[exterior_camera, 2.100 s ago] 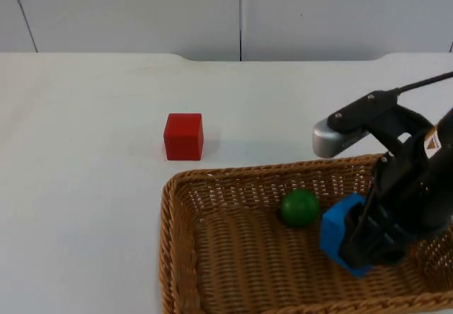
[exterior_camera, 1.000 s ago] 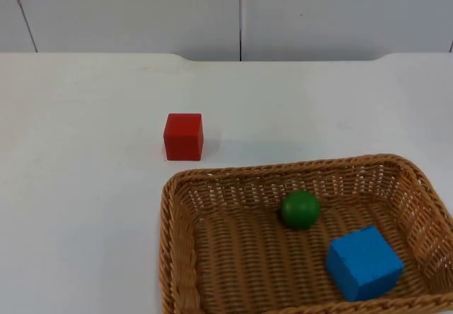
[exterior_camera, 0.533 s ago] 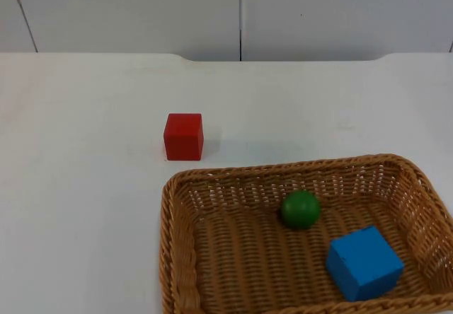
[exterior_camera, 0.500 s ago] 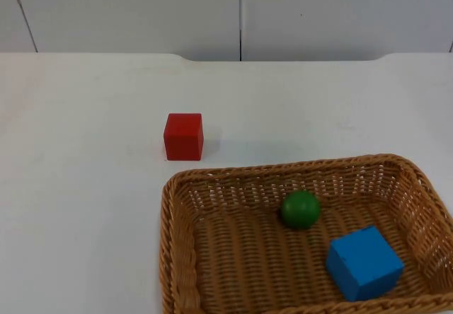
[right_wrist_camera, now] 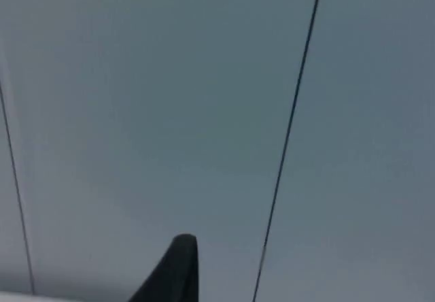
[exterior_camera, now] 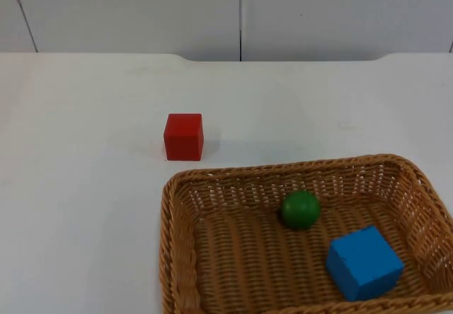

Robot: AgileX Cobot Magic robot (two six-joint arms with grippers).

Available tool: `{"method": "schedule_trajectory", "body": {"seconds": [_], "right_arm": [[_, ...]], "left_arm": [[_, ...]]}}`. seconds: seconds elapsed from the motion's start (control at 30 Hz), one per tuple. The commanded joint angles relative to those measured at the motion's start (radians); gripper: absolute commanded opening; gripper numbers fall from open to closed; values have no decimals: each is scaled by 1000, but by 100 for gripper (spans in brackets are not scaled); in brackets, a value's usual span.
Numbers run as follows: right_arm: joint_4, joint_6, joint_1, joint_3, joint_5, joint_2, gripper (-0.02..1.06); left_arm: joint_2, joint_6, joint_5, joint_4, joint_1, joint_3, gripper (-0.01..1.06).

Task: Place all geometric objects except the red cube into the basket.

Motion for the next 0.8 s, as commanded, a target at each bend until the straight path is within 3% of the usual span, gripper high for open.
{"method": "schedule_trajectory", "body": {"seconds": [0.0, 0.07, 0.17, 0.37, 0.4, 0.5, 0.53, 0.57, 0.63, 0.77], "right_arm": [[-58, 6, 6, 29, -5, -108, 103], [-90, 25, 6, 45, -3, -144, 103], [-243, 205, 22, 118, 64, -275, 103], [-301, 236, 151, 207, 160, -461, 103], [-344, 260, 188, 207, 223, -511, 103], [-451, 314, 248, 190, 352, -629, 103], [-451, 314, 248, 190, 352, -629, 103], [-445, 310, 253, 170, 415, -662, 103], [-428, 299, 251, 141, 448, -693, 103], [-423, 277, 235, 85, 481, -733, 103]], "left_arm": [[-85, 8, 4, -71, 1, 8, 104], [-158, 33, 9, -72, -11, 25, 104], [-304, 61, 109, -65, -18, 65, 104], [-563, 111, 222, -74, -18, 165, 104], [-621, 123, 265, -69, -16, 178, 104], [-788, 189, 364, -85, 39, 180, 104], [-788, 189, 364, -85, 39, 180, 104], [-848, 258, 397, -140, 85, 174, 104], [-910, 299, 417, -263, 147, 172, 104], [-993, 332, 438, -302, 259, 172, 104]]}}
